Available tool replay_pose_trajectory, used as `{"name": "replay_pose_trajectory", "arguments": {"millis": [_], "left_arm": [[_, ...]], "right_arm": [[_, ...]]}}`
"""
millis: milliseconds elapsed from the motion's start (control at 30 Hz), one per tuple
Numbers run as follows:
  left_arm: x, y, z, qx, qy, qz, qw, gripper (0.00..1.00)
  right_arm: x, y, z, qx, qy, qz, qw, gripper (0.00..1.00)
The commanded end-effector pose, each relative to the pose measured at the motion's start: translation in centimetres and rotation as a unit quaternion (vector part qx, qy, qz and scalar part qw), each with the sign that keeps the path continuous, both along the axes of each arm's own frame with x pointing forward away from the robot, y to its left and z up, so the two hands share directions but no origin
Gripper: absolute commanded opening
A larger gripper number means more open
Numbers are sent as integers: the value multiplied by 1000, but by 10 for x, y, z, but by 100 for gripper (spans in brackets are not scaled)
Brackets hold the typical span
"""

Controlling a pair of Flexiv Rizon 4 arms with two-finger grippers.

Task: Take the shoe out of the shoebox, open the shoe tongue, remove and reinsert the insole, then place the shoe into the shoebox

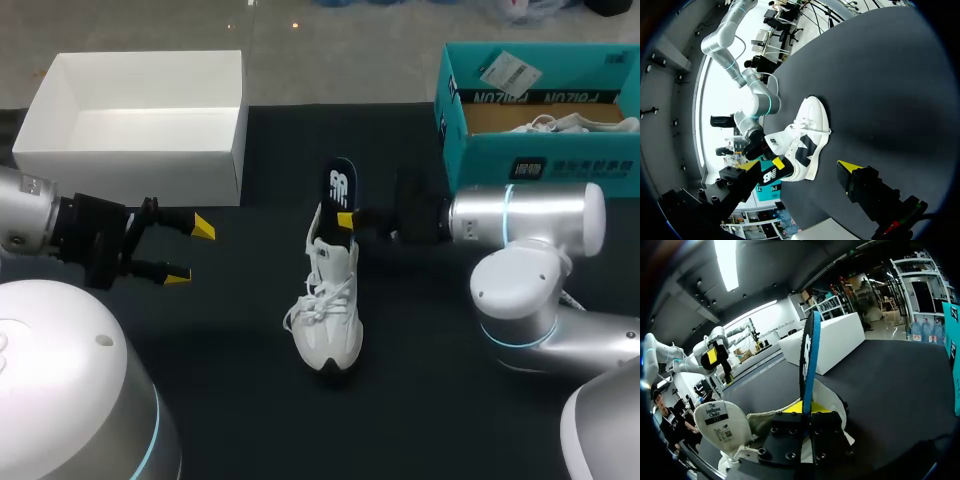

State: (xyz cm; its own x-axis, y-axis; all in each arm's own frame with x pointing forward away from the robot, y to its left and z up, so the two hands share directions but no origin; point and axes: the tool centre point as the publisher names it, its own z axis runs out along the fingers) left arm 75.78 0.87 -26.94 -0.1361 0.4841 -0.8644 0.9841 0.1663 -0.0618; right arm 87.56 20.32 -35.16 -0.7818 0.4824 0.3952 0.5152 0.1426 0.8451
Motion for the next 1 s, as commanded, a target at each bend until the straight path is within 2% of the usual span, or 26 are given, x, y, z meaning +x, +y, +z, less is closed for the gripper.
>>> {"name": "replay_pose_trajectory", "arguments": {"millis": [33, 100, 133, 200, 233, 333, 400, 433, 467, 500, 1000], "left_arm": [[0, -1, 1, 2, 0, 0, 1000, 100], [0, -1, 1, 2, 0, 0, 1000, 100], [0, -1, 1, 2, 0, 0, 1000, 100], [0, -1, 1, 2, 0, 0, 1000, 100], [0, -1, 1, 2, 0, 0, 1000, 100], [0, -1, 1, 2, 0, 0, 1000, 100], [0, -1, 1, 2, 0, 0, 1000, 100], [0, -1, 1, 2, 0, 0, 1000, 100], [0, -1, 1, 2, 0, 0, 1000, 100], [0, -1, 1, 2, 0, 0, 1000, 100], [0, -1, 1, 2, 0, 0, 1000, 100]], "right_arm": [[-9, -3, 0, -15, 7, 8, 1000, 0], [-8, -2, 0, -14, 11, 12, 1000, 0], [-6, -2, 2, -12, 8, 12, 1000, 11], [0, 0, 10, -7, -5, 8, 1000, 64], [3, 1, 15, -5, -10, 6, 1000, 76], [15, 4, 30, 0, -29, 4, 1000, 67], [21, 4, 38, 2, -34, -1, 999, 49], [22, 4, 39, 4, -33, -4, 999, 36], [23, 4, 39, 6, -32, -7, 999, 16], [24, 4, 39, 6, -29, -8, 1000, 0], [-3, 8, 8, 5, 21, -6, 1000, 0]]}}
